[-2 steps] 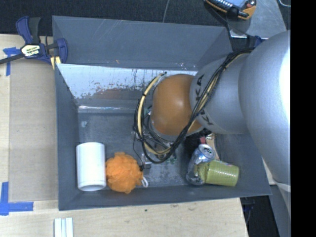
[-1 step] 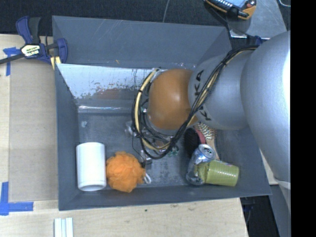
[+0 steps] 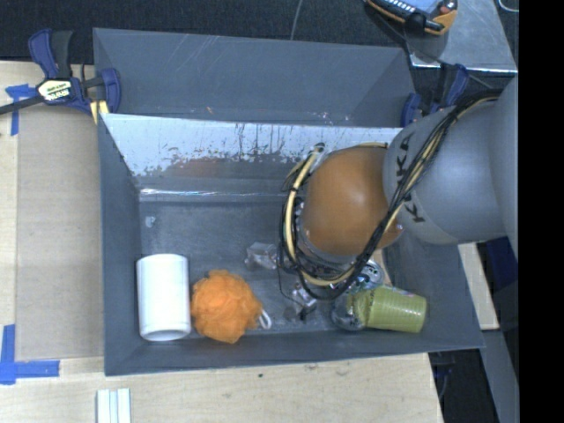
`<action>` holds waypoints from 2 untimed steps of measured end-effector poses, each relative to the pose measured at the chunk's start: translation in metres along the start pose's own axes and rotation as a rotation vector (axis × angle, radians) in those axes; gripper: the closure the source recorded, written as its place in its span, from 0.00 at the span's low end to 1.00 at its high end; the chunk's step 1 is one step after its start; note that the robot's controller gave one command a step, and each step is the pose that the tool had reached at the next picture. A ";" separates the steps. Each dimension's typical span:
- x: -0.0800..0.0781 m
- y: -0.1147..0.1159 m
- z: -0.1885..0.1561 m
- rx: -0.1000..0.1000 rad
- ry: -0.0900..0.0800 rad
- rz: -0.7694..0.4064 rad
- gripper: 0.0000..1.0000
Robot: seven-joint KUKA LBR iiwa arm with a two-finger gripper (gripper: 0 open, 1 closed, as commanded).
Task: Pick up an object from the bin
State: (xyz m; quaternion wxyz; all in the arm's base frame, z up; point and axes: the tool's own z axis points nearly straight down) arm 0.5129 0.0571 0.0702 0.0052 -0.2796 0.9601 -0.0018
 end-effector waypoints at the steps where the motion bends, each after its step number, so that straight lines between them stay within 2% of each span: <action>1: 0.007 0.026 0.000 0.000 0.000 0.057 0.00; 2: 0.040 -0.060 -0.001 0.005 -0.003 0.078 0.00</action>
Offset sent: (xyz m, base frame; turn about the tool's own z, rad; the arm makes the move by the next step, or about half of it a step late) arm -0.0195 0.0176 -0.0002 0.0577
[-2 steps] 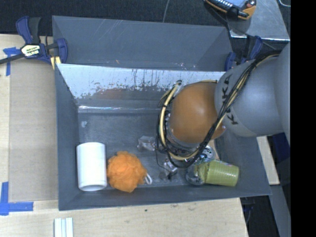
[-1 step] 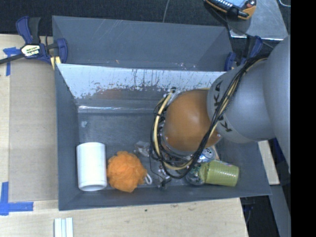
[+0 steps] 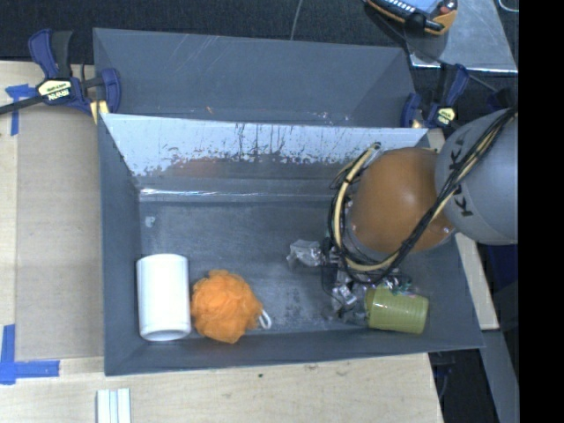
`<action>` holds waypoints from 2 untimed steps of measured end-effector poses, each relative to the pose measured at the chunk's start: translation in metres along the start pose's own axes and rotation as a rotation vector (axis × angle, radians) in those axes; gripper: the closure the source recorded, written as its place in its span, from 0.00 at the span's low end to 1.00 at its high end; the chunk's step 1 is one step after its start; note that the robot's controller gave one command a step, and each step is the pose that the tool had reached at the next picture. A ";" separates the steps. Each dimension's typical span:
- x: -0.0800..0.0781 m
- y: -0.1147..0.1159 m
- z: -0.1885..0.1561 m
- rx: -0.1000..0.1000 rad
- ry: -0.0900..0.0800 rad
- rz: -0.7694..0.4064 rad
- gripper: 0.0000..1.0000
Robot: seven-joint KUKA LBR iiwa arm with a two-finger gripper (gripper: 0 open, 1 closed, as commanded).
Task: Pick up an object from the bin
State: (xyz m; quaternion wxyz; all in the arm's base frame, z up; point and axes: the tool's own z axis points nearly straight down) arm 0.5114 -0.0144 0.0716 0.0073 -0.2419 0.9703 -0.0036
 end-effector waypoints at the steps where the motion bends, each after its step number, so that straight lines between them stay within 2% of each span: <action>1: -0.012 -0.107 0.002 0.002 -0.008 0.019 0.00; 2: -0.010 -0.086 0.001 0.004 -0.014 0.017 0.00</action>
Offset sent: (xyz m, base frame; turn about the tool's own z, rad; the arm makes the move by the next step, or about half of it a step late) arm 0.0578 -0.0864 -0.0016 0.0126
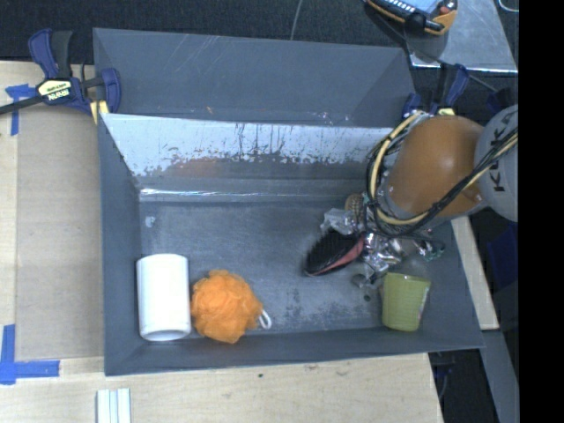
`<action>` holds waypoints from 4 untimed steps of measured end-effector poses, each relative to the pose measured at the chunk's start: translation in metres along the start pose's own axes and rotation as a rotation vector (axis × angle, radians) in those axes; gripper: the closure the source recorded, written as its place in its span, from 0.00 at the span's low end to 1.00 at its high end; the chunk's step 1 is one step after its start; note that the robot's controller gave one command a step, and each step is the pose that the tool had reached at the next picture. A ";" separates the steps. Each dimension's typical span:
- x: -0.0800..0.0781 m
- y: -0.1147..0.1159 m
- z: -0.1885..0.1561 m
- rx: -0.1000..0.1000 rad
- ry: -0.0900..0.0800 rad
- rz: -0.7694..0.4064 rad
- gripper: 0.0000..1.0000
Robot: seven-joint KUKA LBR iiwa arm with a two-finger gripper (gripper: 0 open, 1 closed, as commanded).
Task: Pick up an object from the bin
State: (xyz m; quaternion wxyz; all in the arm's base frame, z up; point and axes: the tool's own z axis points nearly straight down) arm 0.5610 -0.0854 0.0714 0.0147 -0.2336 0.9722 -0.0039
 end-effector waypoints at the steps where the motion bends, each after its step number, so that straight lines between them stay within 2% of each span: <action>1: 0.023 0.011 -0.001 0.002 -0.006 -0.001 0.00; 2: 0.023 0.010 0.000 0.002 -0.006 0.000 1.00; 3: 0.060 0.008 -0.047 0.005 -0.008 -0.349 1.00; 4: 0.060 0.009 -0.046 0.002 -0.007 -0.346 1.00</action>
Offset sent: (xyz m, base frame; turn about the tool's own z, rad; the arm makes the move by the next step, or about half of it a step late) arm -0.0266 -0.0014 -0.0014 -0.0034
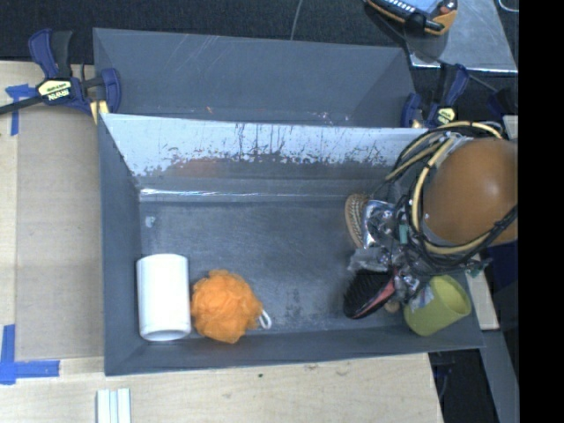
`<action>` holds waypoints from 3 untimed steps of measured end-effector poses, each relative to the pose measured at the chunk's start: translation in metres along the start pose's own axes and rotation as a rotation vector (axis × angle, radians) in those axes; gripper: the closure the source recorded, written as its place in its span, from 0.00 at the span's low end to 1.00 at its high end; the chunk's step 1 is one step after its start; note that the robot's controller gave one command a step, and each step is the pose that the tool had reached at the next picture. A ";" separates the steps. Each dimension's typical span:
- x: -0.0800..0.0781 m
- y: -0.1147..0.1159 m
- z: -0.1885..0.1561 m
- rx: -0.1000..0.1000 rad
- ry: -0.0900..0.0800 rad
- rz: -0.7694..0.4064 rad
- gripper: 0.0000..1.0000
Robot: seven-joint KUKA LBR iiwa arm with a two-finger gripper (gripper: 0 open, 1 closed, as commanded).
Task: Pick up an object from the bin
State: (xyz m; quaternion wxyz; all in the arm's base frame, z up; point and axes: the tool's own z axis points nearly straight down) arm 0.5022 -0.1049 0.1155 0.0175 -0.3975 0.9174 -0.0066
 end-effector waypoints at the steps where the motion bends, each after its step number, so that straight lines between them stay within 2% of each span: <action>1: 0.000 0.000 0.000 0.000 0.000 0.000 1.00; 3: 0.000 0.000 0.000 -0.001 0.001 0.001 1.00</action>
Offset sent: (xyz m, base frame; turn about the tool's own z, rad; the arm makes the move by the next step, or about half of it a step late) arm 0.0000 0.0000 0.0000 0.0000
